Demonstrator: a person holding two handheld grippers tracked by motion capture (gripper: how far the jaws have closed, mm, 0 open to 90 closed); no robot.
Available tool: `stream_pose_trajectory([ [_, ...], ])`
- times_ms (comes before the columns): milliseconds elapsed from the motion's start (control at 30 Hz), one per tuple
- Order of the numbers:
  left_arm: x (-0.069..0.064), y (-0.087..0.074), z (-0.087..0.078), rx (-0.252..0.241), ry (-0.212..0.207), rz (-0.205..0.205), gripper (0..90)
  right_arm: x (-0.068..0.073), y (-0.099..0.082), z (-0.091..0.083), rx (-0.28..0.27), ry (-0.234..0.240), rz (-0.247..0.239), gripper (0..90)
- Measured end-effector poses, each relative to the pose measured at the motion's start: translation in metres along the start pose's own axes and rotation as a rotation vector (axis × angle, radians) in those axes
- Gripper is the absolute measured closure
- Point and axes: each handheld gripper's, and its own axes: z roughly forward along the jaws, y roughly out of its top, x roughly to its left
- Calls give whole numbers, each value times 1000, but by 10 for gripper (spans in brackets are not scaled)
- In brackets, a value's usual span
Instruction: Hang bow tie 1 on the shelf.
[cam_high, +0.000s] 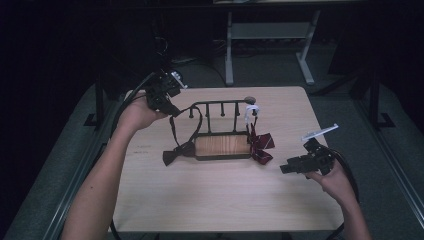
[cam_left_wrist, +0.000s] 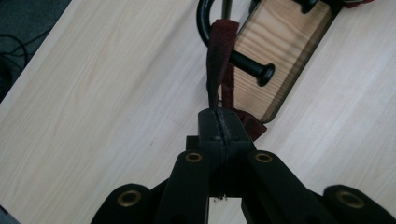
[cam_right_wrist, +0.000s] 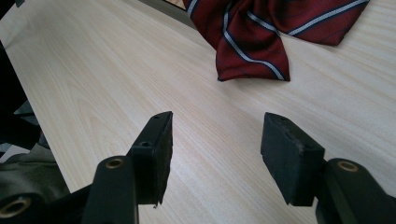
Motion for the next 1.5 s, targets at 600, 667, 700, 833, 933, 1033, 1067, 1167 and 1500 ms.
stream_pose_trajectory([
  [600,1,-2,6,29,14,8,858,-1,-1,1,5,4,3,434],
  [667,1,-3,3,26,22,11,829,-2,-1,1,5,3,2,433],
  [700,0,-3,2,27,29,10,817,-2,-1,1,4,2,4,433],
  [833,0,-5,0,20,35,9,759,-3,-1,1,5,0,6,432],
  [933,-1,-7,-1,4,29,1,711,-3,-1,1,3,0,3,432],
  [1033,-2,-8,-3,2,30,4,679,-4,-1,0,1,-3,3,433],
  [1067,-3,-9,-4,2,30,4,672,-4,-2,-1,1,-5,8,432],
  [1167,-6,-12,-7,-13,29,3,648,-5,-2,-1,0,-5,9,430],
  [1500,-13,-30,-5,-59,-27,-2,604,-7,-3,-2,-4,-11,15,428],
])
